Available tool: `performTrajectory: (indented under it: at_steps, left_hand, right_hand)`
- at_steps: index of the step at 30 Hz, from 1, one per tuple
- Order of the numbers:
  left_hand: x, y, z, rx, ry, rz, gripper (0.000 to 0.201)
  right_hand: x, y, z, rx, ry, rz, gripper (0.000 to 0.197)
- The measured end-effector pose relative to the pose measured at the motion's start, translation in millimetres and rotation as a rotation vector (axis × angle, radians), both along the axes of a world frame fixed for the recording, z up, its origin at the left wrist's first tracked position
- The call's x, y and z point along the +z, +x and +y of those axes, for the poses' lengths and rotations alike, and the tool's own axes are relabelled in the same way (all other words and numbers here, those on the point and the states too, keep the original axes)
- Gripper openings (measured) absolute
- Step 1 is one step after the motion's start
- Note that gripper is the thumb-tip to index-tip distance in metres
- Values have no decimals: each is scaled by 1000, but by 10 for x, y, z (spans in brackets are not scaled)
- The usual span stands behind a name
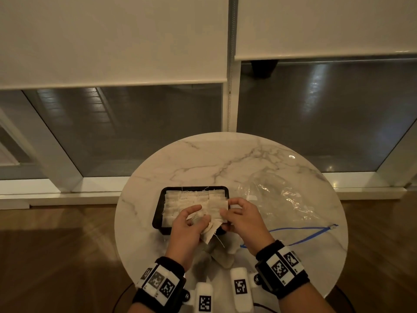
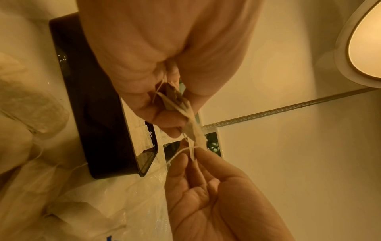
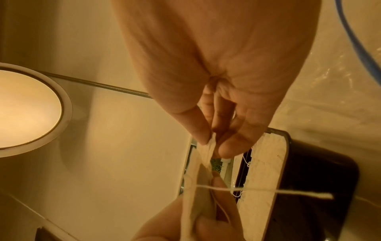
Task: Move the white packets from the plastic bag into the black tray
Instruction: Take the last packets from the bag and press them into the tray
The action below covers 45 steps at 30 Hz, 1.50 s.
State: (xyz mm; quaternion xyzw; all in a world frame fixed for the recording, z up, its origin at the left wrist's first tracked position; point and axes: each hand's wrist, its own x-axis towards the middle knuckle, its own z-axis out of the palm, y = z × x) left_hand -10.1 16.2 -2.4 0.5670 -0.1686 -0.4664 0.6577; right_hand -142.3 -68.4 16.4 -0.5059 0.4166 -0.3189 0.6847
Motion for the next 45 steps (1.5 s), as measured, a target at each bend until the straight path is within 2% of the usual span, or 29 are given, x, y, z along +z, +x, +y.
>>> performTrajectory:
  at_steps: [4, 11, 16, 20, 23, 26, 30, 33, 38, 42, 45]
  left_hand:
    - [-23, 11, 4, -4, -2, -56, 37]
    - [-32, 35, 23, -9, -16, -107, 36]
    - [-23, 23, 37, -38, -18, -157, 37]
    - [-26, 66, 53, -19, -4, -223, 37]
    - [-107, 145, 77, -19, 48, -289, 32]
    - [-155, 146, 120, -91, 106, -379, 28]
    - [-229, 126, 149, -226, 221, -606, 22]
    - [-341, 146, 147, -369, 317, -806, 20]
    - [-439, 107, 195, -507, 429, -988, 22]
    - [-305, 87, 149, -528, 451, -1155, 30]
    - [-166, 94, 96, -413, 387, -1245, 25]
  right_hand:
    - [14, -1, 30, 55, -44, -13, 32]
    - [16, 12, 38, 31, -51, -15, 15]
    - [-21, 14, 49, 131, -53, 1, 19]
    - [-50, -12, 10, 54, -73, 26, 17]
    - [-81, -38, -32, 13, -53, 28, 22]
    - [-103, -76, -64, 68, -111, 94, 34]
    - [-122, -129, -145, 137, -314, 338, 40]
    - [-134, -140, -240, 60, -378, 374, 30]
    - [-128, -119, -368, 62, -468, 423, 12]
    - [-68, -59, -464, 127, -539, 473, 13]
    - [20, 10, -552, 229, -618, 588, 22]
